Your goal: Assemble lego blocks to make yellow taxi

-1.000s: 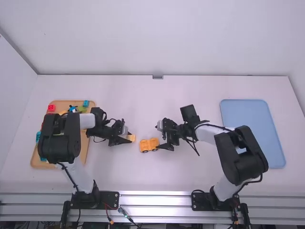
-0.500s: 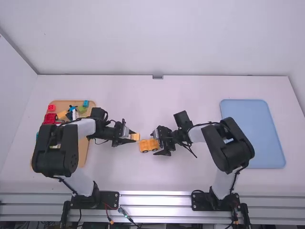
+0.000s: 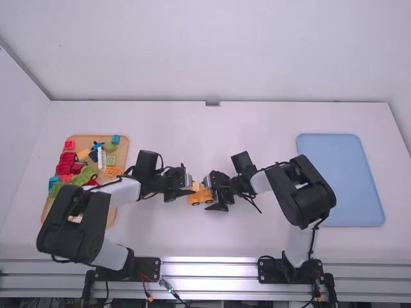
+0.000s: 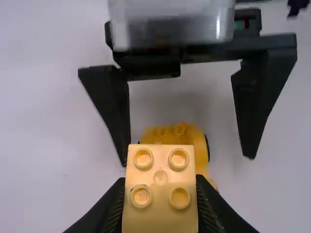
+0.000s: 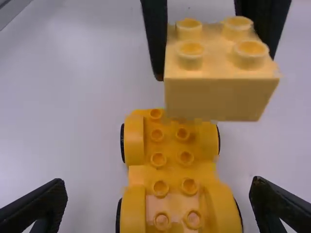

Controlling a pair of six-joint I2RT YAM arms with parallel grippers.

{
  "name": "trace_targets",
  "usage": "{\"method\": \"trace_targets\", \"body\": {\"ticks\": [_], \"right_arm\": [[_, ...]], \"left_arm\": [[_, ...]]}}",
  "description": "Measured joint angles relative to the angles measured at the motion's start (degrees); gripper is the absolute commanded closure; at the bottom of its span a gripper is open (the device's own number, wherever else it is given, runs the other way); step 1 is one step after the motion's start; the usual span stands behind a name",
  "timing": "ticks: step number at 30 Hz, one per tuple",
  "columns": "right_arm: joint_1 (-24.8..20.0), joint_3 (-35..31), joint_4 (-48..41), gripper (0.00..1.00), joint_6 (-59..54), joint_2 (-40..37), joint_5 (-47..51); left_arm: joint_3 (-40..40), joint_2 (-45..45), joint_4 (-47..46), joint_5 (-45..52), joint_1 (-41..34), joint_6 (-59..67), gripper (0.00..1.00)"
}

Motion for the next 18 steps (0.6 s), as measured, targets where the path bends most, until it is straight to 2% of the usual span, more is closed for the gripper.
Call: {"method": "trace_targets", "body": {"ticks": [3,6,18], "right_arm": [[1.1,0.0,1.6,0.01,2.7,0.0,2.1],[1.6,0.0,1.4,0.05,3.7,0.0,3.0],[0.4,0.0,5.7,0.11,5.3,3.9,2.1]], "left_arm": [[-1.9,-3.7,0.2,-2.3,-0.9,-3.3,0.77],[-3.0,-5.5,0.3,-3.6,-0.9,-5.1,0.79],[-3.4,-3.1,0.4,-3.5,-0.7,-6.9,0.82]]}}
